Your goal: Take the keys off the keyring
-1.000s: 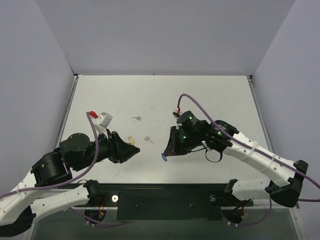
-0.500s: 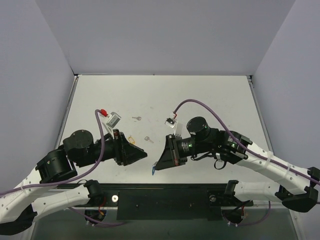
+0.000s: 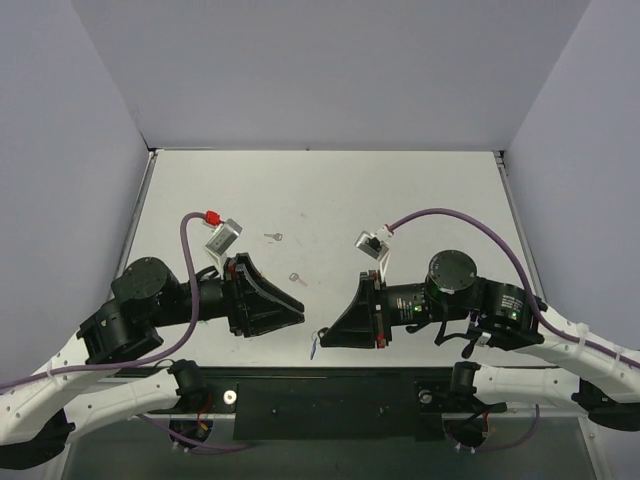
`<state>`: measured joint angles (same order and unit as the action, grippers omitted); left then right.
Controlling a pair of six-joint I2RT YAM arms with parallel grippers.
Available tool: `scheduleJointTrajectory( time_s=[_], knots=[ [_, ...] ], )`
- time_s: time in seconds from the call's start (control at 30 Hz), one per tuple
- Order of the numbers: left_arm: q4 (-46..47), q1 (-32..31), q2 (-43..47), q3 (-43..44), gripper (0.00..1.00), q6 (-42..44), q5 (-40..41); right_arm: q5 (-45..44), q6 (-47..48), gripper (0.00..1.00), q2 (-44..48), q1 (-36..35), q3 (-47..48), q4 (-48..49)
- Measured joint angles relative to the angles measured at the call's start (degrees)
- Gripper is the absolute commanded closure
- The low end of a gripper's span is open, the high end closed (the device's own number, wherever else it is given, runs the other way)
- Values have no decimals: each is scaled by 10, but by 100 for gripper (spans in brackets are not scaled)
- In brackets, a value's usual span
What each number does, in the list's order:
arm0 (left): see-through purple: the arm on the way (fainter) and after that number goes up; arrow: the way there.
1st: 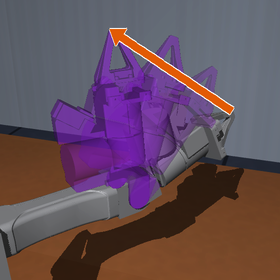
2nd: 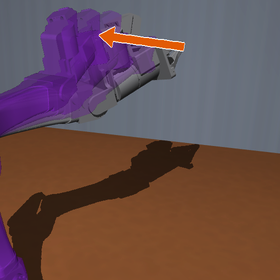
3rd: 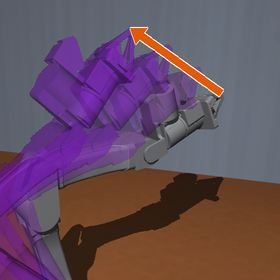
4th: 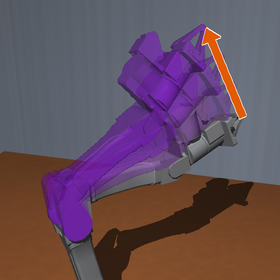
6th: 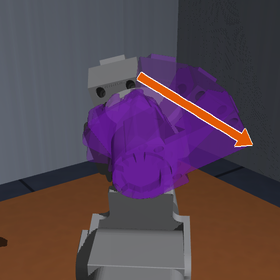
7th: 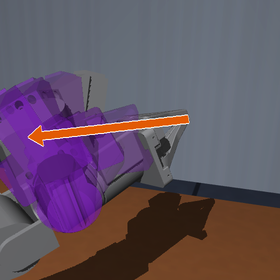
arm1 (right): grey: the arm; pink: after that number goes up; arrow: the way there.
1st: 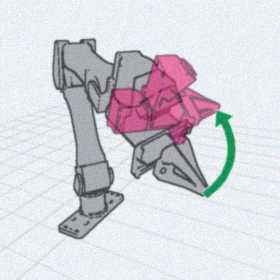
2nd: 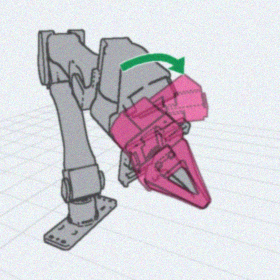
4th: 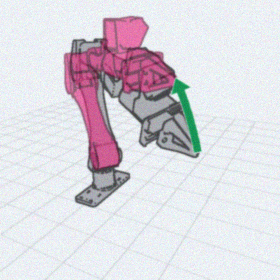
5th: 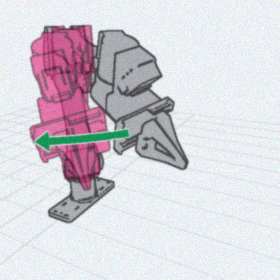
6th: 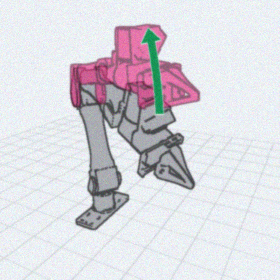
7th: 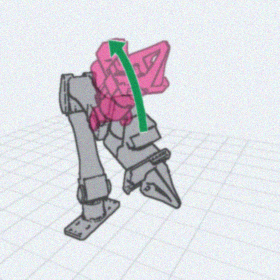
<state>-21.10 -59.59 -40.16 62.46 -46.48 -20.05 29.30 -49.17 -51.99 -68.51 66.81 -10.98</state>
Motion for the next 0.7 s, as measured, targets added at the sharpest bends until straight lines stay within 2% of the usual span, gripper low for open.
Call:
scheduleJointTrajectory(
  time_s=[0.3, 0.7],
  knots=[
    [81, 0, -17, -12, 57, -14, -71, -15, 12, 100, 12, -6, -20, 36],
    [88, 0, -40, -12, 57, -14, -116, -37, 14, 100, 35, -14, -20, 49]
  ],
)
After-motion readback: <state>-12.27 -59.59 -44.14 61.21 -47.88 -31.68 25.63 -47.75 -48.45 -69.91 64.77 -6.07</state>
